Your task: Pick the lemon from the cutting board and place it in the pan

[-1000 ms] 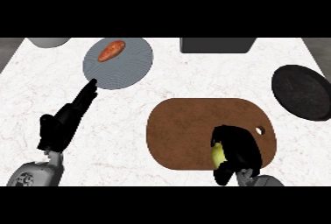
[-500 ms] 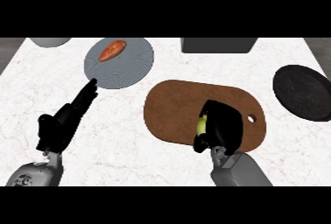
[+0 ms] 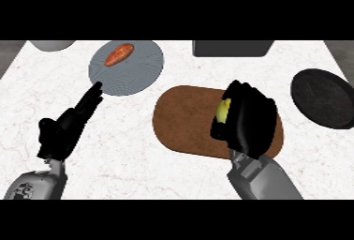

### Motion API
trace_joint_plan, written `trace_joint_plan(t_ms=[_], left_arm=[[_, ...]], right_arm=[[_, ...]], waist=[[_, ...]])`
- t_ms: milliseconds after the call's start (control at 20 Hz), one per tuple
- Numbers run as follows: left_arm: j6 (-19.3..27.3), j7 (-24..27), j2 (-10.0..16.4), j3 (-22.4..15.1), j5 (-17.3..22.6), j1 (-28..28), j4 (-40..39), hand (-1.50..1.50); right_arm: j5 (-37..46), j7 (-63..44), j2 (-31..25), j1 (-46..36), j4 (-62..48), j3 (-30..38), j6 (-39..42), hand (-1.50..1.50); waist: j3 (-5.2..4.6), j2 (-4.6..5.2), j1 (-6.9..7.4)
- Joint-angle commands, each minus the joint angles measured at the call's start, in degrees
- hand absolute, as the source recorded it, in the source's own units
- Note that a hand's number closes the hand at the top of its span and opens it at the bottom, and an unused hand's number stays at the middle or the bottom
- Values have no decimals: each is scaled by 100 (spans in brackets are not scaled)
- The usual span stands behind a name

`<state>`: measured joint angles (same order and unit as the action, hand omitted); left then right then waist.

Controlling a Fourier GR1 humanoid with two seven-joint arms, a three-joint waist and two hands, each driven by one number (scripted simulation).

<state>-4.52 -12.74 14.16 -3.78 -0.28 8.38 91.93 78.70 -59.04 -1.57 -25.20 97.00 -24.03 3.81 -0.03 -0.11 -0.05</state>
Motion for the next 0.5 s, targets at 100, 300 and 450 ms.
trace_joint_plan(t_ms=[100,300,450], left_arm=[[-88,-12,-26,43,19,-100,129,0],[-126,194,-25,25,-93,-159,-23,0],[50,80,-219,-20,-260,175,-202,0]], right_arm=[[210,-106,-55,103,234,701,-656,150],[-39,202,34,281,124,1160,-1559,150],[-792,918,-441,638,245,1797,-1702,150]], waist=[[5,5,10],[6,19,27],[6,18,-20]])
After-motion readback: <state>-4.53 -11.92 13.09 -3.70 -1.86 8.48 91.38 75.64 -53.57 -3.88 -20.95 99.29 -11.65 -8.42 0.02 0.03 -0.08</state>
